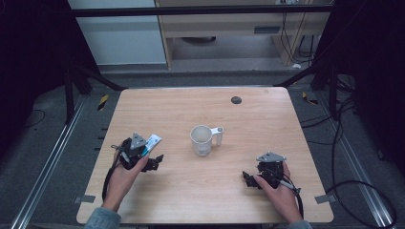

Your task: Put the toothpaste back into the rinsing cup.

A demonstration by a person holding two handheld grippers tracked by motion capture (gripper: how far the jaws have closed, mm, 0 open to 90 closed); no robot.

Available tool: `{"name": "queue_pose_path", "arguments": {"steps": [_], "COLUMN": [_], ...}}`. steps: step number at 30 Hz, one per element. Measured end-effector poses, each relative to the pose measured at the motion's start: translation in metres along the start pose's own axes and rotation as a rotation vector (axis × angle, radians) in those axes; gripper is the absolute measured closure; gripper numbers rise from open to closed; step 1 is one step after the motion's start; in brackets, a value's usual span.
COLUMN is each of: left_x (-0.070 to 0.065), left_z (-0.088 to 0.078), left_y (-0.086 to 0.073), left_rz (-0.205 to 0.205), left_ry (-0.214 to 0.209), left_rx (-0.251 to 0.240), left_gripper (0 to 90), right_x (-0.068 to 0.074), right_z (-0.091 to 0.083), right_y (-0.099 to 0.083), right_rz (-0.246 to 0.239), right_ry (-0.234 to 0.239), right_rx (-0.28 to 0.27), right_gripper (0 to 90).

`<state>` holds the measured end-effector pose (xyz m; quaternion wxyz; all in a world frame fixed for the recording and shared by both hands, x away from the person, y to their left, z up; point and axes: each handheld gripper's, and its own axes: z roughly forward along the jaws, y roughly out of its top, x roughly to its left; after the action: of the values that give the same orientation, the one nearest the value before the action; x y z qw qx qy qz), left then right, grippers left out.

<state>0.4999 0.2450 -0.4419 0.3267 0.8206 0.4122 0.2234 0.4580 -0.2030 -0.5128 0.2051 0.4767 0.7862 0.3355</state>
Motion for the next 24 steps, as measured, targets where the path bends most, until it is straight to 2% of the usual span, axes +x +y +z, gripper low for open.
{"name": "queue_pose_path", "arguments": {"steps": [3,6,9,11,14,17,24], "left_x": [0.011,0.022,0.034,0.041,0.050,0.051,0.049], "left_z": [0.006,0.013,0.018,0.021,0.027,0.031,0.034], "left_y": [0.007,0.013,0.019,0.023,0.028,0.031,0.035], "left_rz": [0.017,0.022,-0.011,-0.010,-0.017,-0.008,0.011], "left_ry": [0.013,0.051,0.051,0.055,0.037,0.015,0.005], "left_rx": [0.079,0.137,0.180,0.214,0.276,0.333,0.352], "left_gripper": [7.0,6.6,6.6,6.3,6.6,11.0,11.9], "right_x": [-0.001,-0.001,-0.001,-0.001,-0.001,-0.001,-0.001], "right_z": [0.000,0.001,0.001,0.001,0.000,0.000,0.000], "right_y": [0.000,0.000,0.000,0.000,0.000,0.000,0.000], "right_rz": [-0.012,-0.011,-0.011,-0.012,-0.013,-0.013,-0.004], "right_ry": [-0.001,-0.002,-0.002,-0.001,-0.001,-0.001,0.002], "right_rx": [-0.002,-0.002,-0.002,-0.002,-0.002,-0.002,0.000], "right_gripper": [0.3,0.4,0.4,0.4,0.4,0.4,0.4]}}
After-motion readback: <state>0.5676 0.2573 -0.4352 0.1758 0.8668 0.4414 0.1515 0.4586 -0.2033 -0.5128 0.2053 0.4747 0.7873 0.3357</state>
